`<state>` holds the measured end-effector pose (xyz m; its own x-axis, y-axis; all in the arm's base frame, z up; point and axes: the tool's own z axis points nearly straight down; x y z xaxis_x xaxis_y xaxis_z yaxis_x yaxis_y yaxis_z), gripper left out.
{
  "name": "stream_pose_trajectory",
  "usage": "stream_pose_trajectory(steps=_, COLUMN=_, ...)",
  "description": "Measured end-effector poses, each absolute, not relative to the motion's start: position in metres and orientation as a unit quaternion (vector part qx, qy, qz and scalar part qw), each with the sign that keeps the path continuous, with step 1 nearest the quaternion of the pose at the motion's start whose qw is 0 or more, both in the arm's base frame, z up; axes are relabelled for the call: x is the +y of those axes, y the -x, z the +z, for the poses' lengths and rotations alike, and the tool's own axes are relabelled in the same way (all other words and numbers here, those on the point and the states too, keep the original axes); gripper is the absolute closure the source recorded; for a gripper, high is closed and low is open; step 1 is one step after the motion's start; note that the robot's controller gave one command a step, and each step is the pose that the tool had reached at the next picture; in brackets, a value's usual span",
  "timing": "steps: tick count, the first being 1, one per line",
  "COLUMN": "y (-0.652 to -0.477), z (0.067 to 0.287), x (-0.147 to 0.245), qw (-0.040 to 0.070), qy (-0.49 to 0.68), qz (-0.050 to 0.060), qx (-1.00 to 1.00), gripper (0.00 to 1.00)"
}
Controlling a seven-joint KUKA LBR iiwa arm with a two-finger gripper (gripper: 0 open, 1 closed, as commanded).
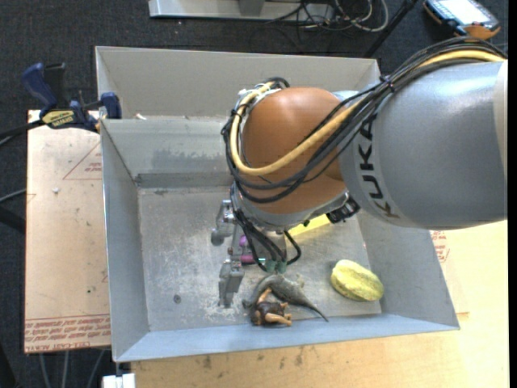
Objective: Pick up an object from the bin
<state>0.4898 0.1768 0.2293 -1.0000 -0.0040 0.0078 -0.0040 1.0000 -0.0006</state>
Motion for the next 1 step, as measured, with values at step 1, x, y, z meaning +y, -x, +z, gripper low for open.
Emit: stream_pose_trajectory(steps=1, y=-0.4916, z=0.2331, x=0.1758, qw=0.000, qy=0.000, qz=0.000, qx=-1.000, gripper=0.00)
